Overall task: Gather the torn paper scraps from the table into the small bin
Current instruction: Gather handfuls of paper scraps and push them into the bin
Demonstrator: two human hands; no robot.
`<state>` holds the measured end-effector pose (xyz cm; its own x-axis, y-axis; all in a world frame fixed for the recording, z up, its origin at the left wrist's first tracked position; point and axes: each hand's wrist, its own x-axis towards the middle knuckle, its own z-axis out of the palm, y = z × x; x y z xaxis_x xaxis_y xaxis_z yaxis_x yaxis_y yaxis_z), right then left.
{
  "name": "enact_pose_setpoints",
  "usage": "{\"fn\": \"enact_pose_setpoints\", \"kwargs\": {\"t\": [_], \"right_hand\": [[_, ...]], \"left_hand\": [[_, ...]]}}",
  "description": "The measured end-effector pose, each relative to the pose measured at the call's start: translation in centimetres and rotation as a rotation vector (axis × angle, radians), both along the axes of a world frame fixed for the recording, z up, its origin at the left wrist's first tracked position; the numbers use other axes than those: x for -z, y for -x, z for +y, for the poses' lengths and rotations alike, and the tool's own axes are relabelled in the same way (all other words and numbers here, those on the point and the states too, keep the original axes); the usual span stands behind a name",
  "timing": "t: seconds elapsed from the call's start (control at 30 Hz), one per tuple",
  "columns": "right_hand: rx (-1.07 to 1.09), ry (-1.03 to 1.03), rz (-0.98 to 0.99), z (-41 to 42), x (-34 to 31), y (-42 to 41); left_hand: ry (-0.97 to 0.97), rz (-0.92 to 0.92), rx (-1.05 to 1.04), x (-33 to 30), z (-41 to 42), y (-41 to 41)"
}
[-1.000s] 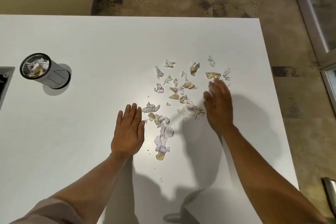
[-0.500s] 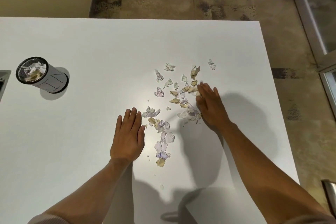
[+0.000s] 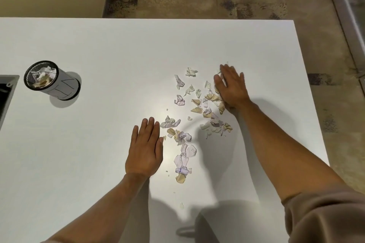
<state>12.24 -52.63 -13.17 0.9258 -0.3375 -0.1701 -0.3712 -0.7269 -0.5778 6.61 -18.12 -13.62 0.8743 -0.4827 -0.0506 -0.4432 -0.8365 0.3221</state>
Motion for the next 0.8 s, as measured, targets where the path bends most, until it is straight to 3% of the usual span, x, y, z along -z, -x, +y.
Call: {"fn": "enact_pose_setpoints", "kwargs": {"t": [0.2,0.37,0.5,0.57,0.67,0.8], "right_hand": [[-0.247,-0.077,-0.178,4.7,0.4,2.6],[-0.439,-0.083,-0.204,7.2,-0.2,5.1],[-0.210,-0.230,-0.305,7.5,-1.6,4.8],[-0.105,-0.188,-0.376,7.5,-2.0,3.0],[-0.043,-0.093,-0.208,7.5,-1.8,-0.5],[-0.179,0.041,-0.021,8.0,-0.8,-3.8]], "left_hand": [[-0.011,0.004,0.001,0.2,0.0,0.0],[0.001,0.000,0.003,0.0,0.0,0.1],[0.001,-0.005,0.003,0.1,0.0,0.1],[0.007,-0.008,0.000,0.1,0.0,0.1],[0.019,-0.012,-0.003,0.0,0.0,0.1],[0.022,-0.015,-0.002,0.2,0.1,0.1]]}}
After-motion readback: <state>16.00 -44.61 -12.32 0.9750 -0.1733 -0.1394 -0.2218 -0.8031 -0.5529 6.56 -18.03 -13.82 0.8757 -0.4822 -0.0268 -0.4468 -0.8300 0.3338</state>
